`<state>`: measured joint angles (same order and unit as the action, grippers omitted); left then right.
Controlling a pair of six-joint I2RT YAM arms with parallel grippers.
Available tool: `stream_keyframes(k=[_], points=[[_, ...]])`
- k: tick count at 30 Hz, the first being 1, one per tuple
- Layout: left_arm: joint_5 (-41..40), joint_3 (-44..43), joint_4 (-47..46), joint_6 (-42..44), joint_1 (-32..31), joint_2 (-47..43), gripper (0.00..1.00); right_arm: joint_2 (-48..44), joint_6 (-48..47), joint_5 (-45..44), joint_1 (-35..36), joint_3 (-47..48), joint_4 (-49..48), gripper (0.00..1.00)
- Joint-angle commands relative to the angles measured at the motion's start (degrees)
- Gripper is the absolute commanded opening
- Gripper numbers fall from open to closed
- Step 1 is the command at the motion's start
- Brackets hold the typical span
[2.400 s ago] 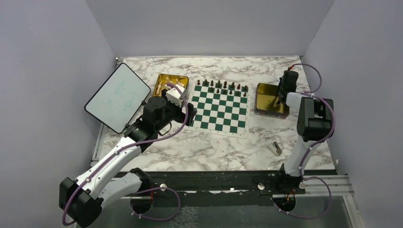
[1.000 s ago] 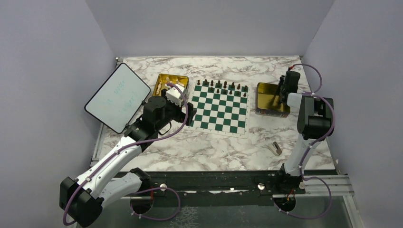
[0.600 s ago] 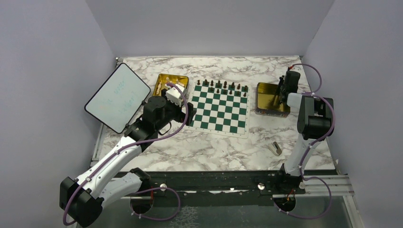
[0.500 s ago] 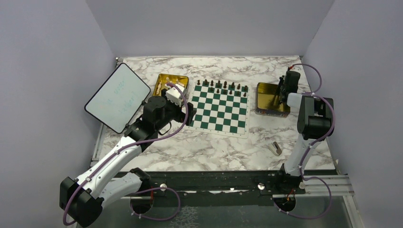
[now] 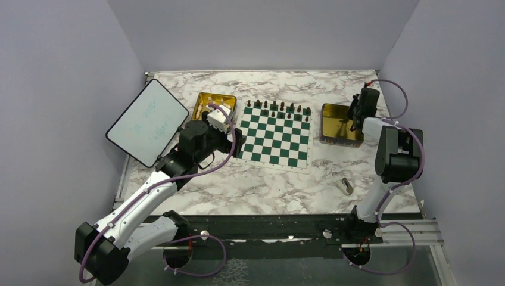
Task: Set up the chess pieces on the board
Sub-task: Pick up the chess piece from the storage box.
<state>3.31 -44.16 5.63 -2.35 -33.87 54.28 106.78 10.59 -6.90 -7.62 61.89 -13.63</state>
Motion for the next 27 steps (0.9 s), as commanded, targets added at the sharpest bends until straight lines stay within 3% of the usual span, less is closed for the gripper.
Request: stream_keyframes(k=[1, 10, 14, 23, 27], points=[[-0.05, 0.57, -1.78, 0.15, 0.21, -0.38, 0.94, -3.46, 4.05, 4.43, -0.54, -2.42, 3.22, 0.14], [-2.87, -0.62, -1.60, -4.64, 0.22, 1.00, 0.99, -9.70, 8.17, 7.38, -0.48, -4.21, 9.29, 0.14], [1.06, -1.85, -1.46, -7.15, 0.70, 3.26, 0.99, -13.67, 10.17, 9.51, -0.48, -5.62, 11.45, 0.14], [8.76, -7.43, 1.43, -12.24, 1.54, 9.72, 0.78, -23.93, 13.67, 14.81, 0.94, -7.60, 15.06, 0.14], [11.80, -9.24, -1.65, -18.86, 1.66, 12.65, 0.68, -26.70, 15.45, 17.72, 3.48, -8.29, 16.37, 0.14]])
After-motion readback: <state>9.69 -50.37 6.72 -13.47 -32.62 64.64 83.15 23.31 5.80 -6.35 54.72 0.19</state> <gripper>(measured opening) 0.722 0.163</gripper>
